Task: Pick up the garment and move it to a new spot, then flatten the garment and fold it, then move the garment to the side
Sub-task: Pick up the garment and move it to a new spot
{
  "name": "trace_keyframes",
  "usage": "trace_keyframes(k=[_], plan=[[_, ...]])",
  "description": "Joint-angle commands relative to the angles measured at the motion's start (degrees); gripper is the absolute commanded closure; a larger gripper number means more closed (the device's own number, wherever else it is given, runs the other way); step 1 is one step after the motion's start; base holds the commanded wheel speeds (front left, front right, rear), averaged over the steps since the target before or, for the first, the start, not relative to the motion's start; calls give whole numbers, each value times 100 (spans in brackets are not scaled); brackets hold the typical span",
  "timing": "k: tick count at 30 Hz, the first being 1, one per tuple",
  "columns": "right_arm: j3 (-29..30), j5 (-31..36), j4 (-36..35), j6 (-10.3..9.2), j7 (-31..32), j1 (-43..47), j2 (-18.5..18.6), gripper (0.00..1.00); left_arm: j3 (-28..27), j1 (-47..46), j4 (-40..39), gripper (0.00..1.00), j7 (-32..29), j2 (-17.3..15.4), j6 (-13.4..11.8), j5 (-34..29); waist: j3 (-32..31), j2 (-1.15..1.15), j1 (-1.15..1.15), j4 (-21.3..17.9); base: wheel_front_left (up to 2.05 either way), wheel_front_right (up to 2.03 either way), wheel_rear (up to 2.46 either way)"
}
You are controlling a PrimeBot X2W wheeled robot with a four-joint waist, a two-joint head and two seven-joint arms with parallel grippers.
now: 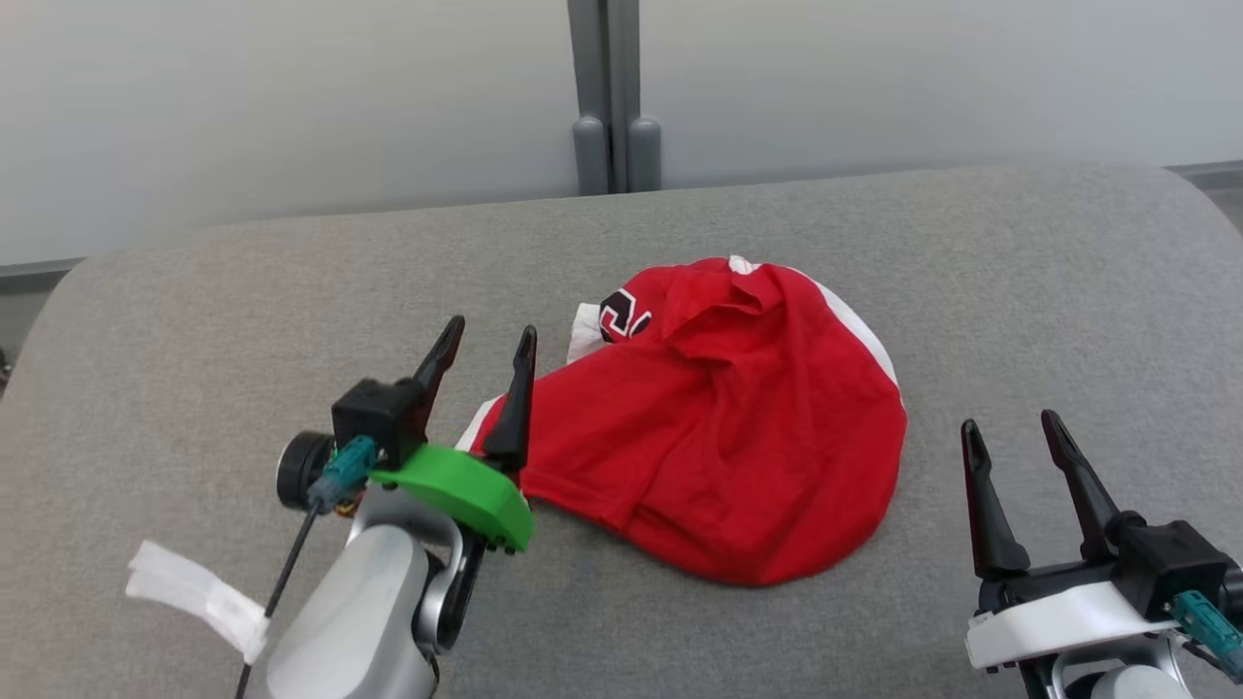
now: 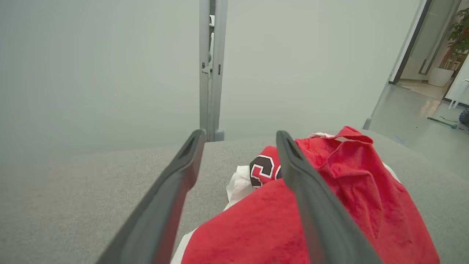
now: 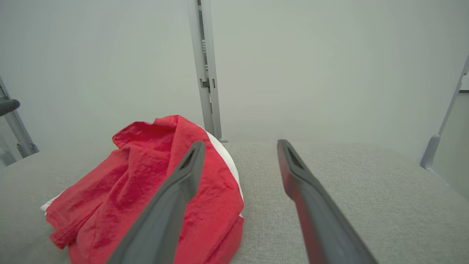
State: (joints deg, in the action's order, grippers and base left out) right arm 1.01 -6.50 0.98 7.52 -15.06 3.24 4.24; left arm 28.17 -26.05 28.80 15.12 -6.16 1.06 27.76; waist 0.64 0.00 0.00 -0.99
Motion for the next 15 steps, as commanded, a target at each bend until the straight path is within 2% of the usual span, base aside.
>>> trace_keyframes(k=[1,8,15], plan=[[38,-47,-44,-6,-21,122,-18,0,-13,291,-186,0,6,-1,-48,5,-170,0,0,276,0,0,0],[85,-100,-80,-6,-21,299,-75,0,-210,1164,-805,0,7,49,-308,-166,-251,0,0,322,0,0,0],[77,-89,-80,-6,-21,343,-98,0,-309,1538,-988,0,8,119,-263,-392,-318,0,0,292,0,0,0]])
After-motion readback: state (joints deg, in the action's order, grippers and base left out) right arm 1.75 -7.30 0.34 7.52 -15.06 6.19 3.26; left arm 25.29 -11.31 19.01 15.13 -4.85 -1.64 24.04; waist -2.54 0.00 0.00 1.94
